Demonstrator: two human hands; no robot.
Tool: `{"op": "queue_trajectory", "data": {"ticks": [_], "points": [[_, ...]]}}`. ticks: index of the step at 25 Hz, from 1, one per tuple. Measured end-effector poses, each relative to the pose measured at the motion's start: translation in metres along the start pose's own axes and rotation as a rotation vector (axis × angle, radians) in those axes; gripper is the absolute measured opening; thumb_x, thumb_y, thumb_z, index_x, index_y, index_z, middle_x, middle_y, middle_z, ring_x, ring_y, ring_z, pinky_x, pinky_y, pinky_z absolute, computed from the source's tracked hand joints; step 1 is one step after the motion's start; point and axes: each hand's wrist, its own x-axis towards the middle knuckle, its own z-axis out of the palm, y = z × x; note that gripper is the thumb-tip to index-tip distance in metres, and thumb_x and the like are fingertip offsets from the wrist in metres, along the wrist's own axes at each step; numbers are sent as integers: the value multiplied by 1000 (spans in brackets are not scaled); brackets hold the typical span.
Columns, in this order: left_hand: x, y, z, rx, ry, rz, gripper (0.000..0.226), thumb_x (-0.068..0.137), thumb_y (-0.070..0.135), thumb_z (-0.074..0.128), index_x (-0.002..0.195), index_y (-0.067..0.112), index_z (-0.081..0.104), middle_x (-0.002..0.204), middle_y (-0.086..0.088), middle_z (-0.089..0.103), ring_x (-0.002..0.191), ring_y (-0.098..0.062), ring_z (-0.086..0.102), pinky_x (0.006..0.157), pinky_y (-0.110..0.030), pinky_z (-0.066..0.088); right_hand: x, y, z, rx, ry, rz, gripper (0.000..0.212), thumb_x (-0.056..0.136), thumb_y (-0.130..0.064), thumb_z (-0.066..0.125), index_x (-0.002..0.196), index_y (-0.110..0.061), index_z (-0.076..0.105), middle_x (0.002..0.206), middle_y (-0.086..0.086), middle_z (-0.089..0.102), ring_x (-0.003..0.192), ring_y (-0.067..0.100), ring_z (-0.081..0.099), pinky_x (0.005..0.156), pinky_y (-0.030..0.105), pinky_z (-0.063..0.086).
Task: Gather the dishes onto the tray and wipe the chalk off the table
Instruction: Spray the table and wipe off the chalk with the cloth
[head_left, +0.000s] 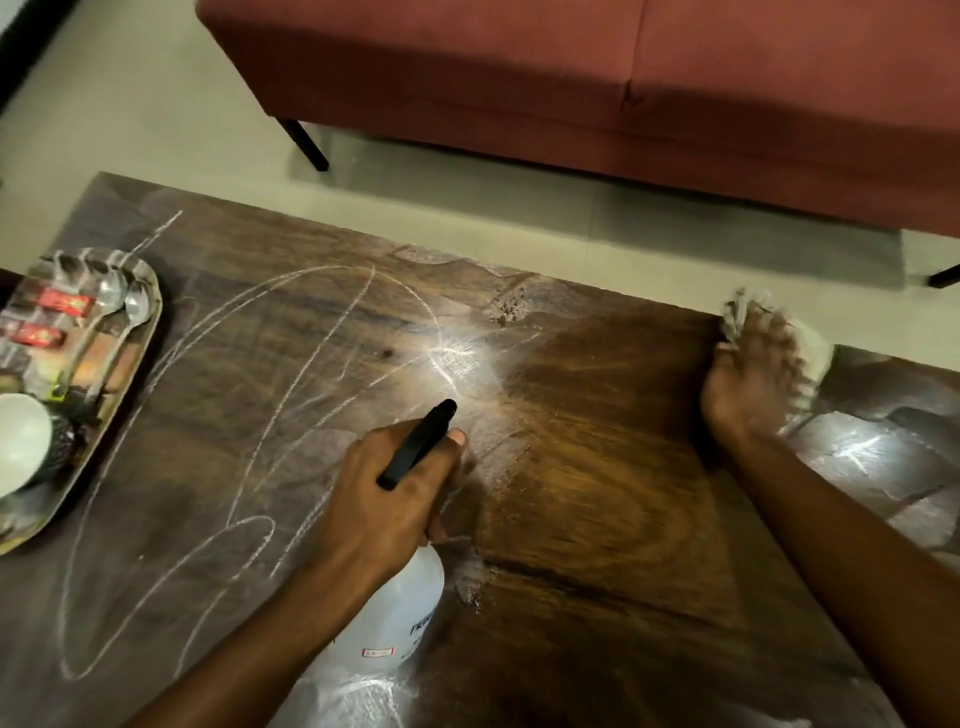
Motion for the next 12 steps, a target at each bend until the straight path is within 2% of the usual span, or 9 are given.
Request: {"op": "queue_trajectory", "data": {"ticks": [3,5,6,8,9,10,11,12], "points": [[-12,-16,-6,39,5,5,47,104,35,63,70,3,63,50,-13,60,37,-24,62,47,-36,53,-28,-72,39,-16,-125,-330,67,110,-23,44,171,-26,17,180,7,11,166,29,6,135,50,6],[-21,-26,-13,27,5,-11,49,108,28,64,67,3,61,51,-16,61,38,-29,63,46,-36,54,-65,-116,67,-48,-311,-574,68,110,-30,39,171,-36,8,180,-1,2,167,24,-4,135,52,4],[-24,-29,-17,-2,-1,-25,46,109,27,65,69,4,64,54,-17,64,38,-31,63,45,-36,53,-88,-130,79,-93,-417,-729,67,110,-35,35,170,-39,4,179,-4,-2,166,22,-8,135,53,2],[-32,-33,-27,-16,-35,-58,36,108,28,65,77,10,72,60,-12,70,39,-32,64,45,-37,53,-127,-134,93,-218,-645,-1162,66,108,-41,30,170,-37,7,179,-3,-1,166,20,-10,135,49,-4],[-35,-37,-35,3,-54,-58,33,108,31,65,83,11,74,61,-12,71,40,-31,65,46,-36,54,-133,-127,92,-279,-725,-1377,66,108,-41,31,170,-35,11,179,-3,3,167,20,-8,135,46,-6],[-38,-40,-43,12,-67,-55,32,107,35,66,87,12,75,64,-12,73,42,-32,66,48,-35,54,-126,-120,86,-299,-755,-1493,65,108,-40,33,170,-35,12,179,-5,5,167,17,-6,135,43,-6],[-41,-42,-52,4,-64,-58,34,105,40,66,89,12,75,70,-13,76,43,-33,67,48,-35,54,-111,-111,78,-313,-724,-1475,65,108,-41,33,169,-37,10,179,-6,6,167,15,-5,134,41,-6],[-42,-45,-61,-15,-48,-65,36,101,45,66,89,12,75,75,-13,77,43,-34,67,48,-35,53,-92,-104,70,-330,-652,-1343,65,108,-45,30,169,-38,8,180,-5,6,167,16,-2,134,41,-4]]}}
